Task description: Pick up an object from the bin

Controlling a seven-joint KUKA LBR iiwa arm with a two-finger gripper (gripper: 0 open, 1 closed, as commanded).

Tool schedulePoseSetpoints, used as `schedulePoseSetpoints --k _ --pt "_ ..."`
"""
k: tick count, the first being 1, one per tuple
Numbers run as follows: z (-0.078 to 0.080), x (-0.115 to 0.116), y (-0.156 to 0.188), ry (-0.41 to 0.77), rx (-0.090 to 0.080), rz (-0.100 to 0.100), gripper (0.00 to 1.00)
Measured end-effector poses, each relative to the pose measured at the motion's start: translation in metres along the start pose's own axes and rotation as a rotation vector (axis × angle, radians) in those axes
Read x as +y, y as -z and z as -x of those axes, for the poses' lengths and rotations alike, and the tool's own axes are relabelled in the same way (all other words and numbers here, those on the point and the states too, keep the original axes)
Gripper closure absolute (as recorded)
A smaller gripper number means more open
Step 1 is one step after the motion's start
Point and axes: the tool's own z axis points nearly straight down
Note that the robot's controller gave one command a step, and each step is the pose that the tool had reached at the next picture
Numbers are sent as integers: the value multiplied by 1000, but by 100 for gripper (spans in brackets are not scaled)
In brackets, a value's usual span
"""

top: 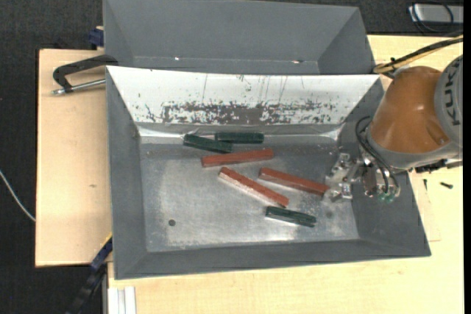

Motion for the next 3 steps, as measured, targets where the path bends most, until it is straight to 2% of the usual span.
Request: schedulePoseSetpoints --k 2,3 --pt "0 1 3 1 -1 -1 100" --pt "51 59 47 223 -10 -1 100"
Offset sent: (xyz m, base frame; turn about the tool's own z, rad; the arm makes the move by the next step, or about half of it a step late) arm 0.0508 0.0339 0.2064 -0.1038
